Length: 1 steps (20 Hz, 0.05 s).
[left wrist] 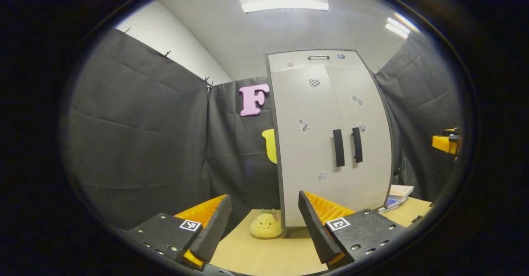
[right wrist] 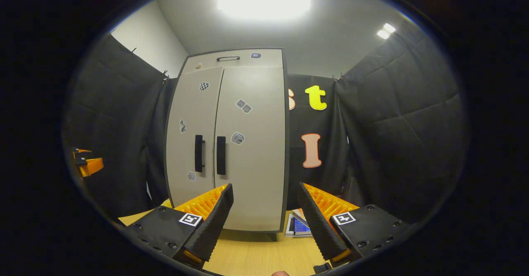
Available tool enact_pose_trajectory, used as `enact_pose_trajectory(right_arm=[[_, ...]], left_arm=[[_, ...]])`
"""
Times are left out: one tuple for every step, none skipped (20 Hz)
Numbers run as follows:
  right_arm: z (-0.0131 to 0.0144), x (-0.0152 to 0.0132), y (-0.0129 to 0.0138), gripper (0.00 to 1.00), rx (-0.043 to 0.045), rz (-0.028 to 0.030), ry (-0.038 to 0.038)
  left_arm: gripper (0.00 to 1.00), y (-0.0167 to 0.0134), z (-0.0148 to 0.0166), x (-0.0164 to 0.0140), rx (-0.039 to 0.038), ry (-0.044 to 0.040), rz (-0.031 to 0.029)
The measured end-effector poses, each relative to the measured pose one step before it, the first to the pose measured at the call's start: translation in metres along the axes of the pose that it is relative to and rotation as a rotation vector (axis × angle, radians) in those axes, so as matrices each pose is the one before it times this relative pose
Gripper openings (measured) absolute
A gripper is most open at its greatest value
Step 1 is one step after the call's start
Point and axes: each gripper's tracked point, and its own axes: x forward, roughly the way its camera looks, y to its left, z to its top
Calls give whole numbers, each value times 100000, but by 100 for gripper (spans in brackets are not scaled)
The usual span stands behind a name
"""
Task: Grab one shoe with the right hand and put it into the shoe cabinet, grab the other shoe with the left hand and put it into the shoe cabinet; then close the right door with the right hand and the left door with the left hand.
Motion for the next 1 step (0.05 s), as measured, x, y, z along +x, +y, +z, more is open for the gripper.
enact_pose_trajectory(right_arm=[[71,17,10,98,178,-84,-153]], left_arm=[[94,-3,28,26,81,10,-133]])
